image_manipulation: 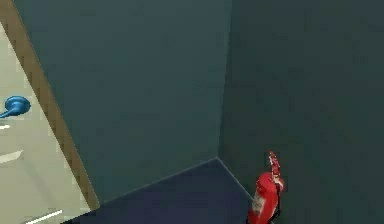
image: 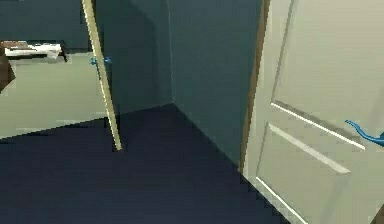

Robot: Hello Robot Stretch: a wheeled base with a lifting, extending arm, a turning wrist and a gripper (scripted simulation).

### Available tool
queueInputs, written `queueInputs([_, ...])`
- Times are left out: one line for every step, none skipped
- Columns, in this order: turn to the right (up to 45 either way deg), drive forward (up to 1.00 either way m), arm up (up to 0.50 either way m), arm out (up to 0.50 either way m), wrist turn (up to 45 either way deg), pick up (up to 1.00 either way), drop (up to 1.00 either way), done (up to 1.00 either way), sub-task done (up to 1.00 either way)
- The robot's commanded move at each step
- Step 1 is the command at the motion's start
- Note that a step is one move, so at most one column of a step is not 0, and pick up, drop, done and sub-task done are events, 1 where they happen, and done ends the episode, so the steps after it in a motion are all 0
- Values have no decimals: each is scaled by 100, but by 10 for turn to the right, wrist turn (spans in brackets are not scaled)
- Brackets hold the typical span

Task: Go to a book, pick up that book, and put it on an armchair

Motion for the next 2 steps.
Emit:
queueInputs([0,10,0,0,0,0,0,0,0])
queueInputs([-420,0,0,0,0,0,0,0,0])
